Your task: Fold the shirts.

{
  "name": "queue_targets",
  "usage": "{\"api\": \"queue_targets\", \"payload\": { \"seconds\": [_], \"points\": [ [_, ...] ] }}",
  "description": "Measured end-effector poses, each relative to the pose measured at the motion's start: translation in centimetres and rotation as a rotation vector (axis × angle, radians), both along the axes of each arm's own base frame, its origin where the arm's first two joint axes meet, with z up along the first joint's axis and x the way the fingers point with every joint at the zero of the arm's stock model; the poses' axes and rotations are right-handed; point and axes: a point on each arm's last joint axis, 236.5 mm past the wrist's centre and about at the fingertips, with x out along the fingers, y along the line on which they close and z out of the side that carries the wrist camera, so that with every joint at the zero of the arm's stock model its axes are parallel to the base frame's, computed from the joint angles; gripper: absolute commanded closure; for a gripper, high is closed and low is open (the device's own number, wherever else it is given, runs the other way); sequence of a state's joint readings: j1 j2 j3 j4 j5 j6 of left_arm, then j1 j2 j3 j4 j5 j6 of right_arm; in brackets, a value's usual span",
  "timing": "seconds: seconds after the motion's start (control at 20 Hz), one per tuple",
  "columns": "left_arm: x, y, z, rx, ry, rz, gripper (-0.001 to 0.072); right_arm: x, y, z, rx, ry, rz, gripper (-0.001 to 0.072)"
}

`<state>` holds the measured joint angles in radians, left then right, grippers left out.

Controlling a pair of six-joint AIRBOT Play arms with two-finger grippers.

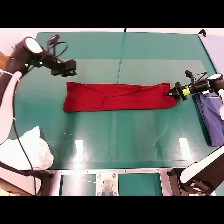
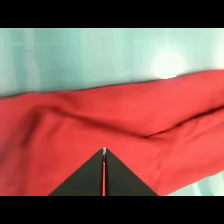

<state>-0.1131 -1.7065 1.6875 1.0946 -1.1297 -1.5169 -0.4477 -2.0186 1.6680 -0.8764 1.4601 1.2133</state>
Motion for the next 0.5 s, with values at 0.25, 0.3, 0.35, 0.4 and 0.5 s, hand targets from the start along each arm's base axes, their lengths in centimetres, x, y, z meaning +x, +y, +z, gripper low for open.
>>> {"api": "queue_targets", "payload": {
  "seconds": [0.25,0.3,0.35,0.4,0.5],
  "points": [
    [-0.8,-11.1,-3.6,-0.068,-0.026,-0.116,0.069,0.3,1.2,8.8,-0.004,-0.096,0.061,0.0696],
    [-1.4,-14.1,-4.6,-0.097,-0.025,-0.139,0.069,0.3,1.6,11.1,-0.004,-0.13,0.068,0.0696],
    [-2.1,-16.8,-5.4,-0.125,-0.028,-0.161,0.069,0.1,2.4,13.6,0.001,-0.171,0.084,0.0696],
    [-2.9,-19.7,-6.2,-0.155,-0.031,-0.182,0.069,-0.1,3.1,15.6,0.005,-0.205,0.099,0.0696],
    [-4.6,-24.5,-7.7,-0.218,-0.032,-0.204,0.069,-0.6,4.3,19.9,0.016,-0.286,0.113,0.0695]
  ]
}}
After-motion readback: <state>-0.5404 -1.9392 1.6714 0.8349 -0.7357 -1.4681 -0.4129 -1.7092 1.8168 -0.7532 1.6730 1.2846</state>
